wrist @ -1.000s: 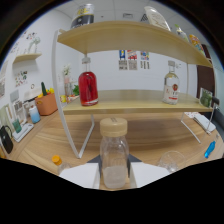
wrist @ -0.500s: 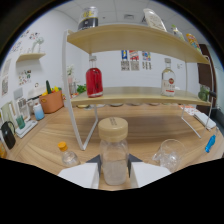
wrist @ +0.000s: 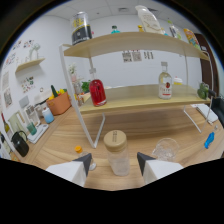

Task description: Make me a cup of Mount Fuji.

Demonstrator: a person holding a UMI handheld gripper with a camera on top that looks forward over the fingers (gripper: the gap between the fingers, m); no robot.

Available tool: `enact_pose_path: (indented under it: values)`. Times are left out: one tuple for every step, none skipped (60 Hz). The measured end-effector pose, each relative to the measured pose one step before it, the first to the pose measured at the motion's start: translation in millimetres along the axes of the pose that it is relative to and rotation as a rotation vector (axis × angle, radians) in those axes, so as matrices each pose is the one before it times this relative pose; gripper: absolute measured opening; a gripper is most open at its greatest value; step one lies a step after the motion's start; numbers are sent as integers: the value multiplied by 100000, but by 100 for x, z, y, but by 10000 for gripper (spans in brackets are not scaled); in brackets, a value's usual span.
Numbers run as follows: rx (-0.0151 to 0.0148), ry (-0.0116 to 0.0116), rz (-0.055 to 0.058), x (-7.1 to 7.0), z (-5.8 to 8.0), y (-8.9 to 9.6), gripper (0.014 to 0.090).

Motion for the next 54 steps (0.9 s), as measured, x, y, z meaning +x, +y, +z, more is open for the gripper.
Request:
enact_pose_path:
  values:
    - [-826, -409, -604, -135, -449, -212, 852]
    - [-682, -227, -817, -98, -503, -261, 847]
    - [-299, -47, -844, -14, -544, -363, 849]
    - [24, 84, -748, 2, -551, -428, 849]
    - [241, 49, -722, 31, -554, -477, 850]
    - [349, 12, -664, 34, -556, -494, 852]
    - [470, 15, -548, 52, -561, -511, 852]
    - [640, -5, -347, 81, -551, -548, 853]
    - [785, -148, -190, 186, -467, -509, 854]
    - [739, 187, -140, 181, -519, -499, 852]
    - [559, 432, -47, 216, -533, -450, 851]
    - [541, 400, 119, 258, -462, -459, 852]
    - [596, 362, 211, 265, -403, -442, 850]
    - [630, 245, 225, 277, -372, -453, 852]
    - [611, 287, 140, 306, -372, -406, 852]
    - [534, 500, -14, 394, -306, -371, 853]
    - [505, 683, -170, 437, -284, -290, 852]
    - [459, 809, -190, 479, -225, -289, 851]
    - [181, 677, -205, 564, -186, -380, 852]
    - [355, 993, -349, 521, -163, -182, 851]
    - [192, 912, -440, 531, -168, -195, 852]
    - [347, 1006, -435, 536, -129, -166, 853]
    - [279, 983, -408, 552, -87, -118, 853]
    - [245, 905, -380, 531, -61, -89, 852]
    - [125, 845, -268, 549, -56, -67, 851]
    - [90, 808, -178, 517, -39, -58, 851]
    - [-18, 683, -48, 492, -37, -32, 851]
    - [-77, 590, 26, 526, 16, 40, 850]
    - [-324, 671, 73, 456, -22, -9, 847]
    - [-434, 577, 74, 431, -9, -28, 849]
    - [-390, 434, 54, 466, 42, -82, 849]
    - [-481, 576, 117, 408, -15, -87, 850]
    - [-368, 576, 136, 353, -27, -147, 849]
    - [-81, 460, 83, 316, -71, -277, 852]
    - [321, 258, 82, 259, -77, -421, 853]
    - [553, 128, 158, 207, -122, -494, 854]
    - [637, 73, 305, 161, -110, -584, 854]
    - [639, 54, 494, 122, -122, -636, 853]
    - [516, 36, 708, 2, -204, -663, 853]
    - [831, -282, 647, -10, -148, -799, 852]
    - [935, -437, 558, -52, -134, -850, 855]
    - [1031, -155, 333, -73, -120, -858, 853]
    - [1182, -366, 350, -78, -116, -965, 854]
    - [1317, -319, 295, -102, -82, -986, 854]
    - [1471, -312, 153, -114, -56, -1042, 857]
    - [1577, -303, 61, -130, -23, -1070, 857]
    - [1485, -335, -1, -158, 7, -1044, 856]
    - [1429, -302, -130, -155, 56, -1034, 855]
    - [1402, -163, -234, -116, 77, -1018, 855]
    - [1318, 38, -312, -63, 94, -1026, 852]
    - [1069, 305, -191, -189, 97, -1012, 852]
    - [1062, -16, -254, -64, 216, -896, 854]
    - [1072, -193, -123, -101, 193, -900, 854]
    - [995, -310, -15, -145, 288, -921, 852]
